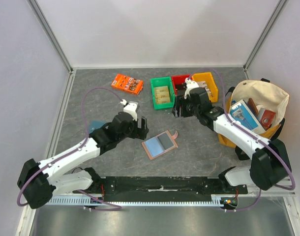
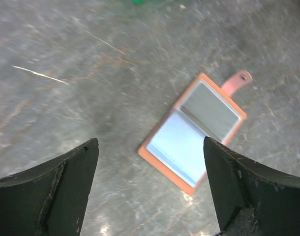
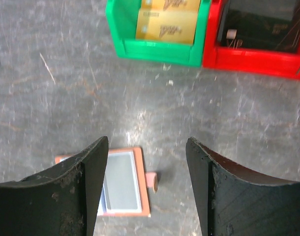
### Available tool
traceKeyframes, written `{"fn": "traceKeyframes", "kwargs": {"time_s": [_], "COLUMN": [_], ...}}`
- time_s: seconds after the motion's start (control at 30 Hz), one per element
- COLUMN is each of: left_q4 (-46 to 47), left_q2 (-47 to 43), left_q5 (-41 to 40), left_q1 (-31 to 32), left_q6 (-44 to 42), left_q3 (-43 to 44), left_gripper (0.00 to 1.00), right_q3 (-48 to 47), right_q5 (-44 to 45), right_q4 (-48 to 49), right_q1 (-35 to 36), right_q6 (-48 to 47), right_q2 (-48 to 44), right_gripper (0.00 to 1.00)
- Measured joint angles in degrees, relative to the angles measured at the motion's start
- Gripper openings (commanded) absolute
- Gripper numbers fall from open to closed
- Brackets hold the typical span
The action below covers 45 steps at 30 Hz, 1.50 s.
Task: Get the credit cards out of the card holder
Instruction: Remove the credit card from the card holder.
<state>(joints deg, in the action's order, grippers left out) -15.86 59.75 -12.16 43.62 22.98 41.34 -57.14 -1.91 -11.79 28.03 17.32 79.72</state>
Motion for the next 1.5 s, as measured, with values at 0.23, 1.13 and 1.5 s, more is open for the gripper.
{"fn": "traceKeyframes", "kwargs": {"time_s": [0.23,1.13,1.5], "left_q4": [1.11,-4.81,-3.78], "left_q2": [9.38,30.67,30.67], "left_q5": [-0.70,-7.06,-7.13], "left_q1": [8.46,14.12,14.14], "left_q6": [7.50,13.70,13.81], "left_q3": [1.73,7.23,6.78], "left_gripper": [0.80,0.50,0.46], "right_q3": [8.28,14.75,16.31], "right_q5": [-1.25,-8.66,-9.05], "right_q4": [-1.18,2.54,4.26], "right_q1": [4.17,9.60,9.84], "right_q6": [0.46,1.53,1.62], "right_q2": [-5.95,4.26,6.73], "right_gripper": [0.64,0.40,0.31]}}
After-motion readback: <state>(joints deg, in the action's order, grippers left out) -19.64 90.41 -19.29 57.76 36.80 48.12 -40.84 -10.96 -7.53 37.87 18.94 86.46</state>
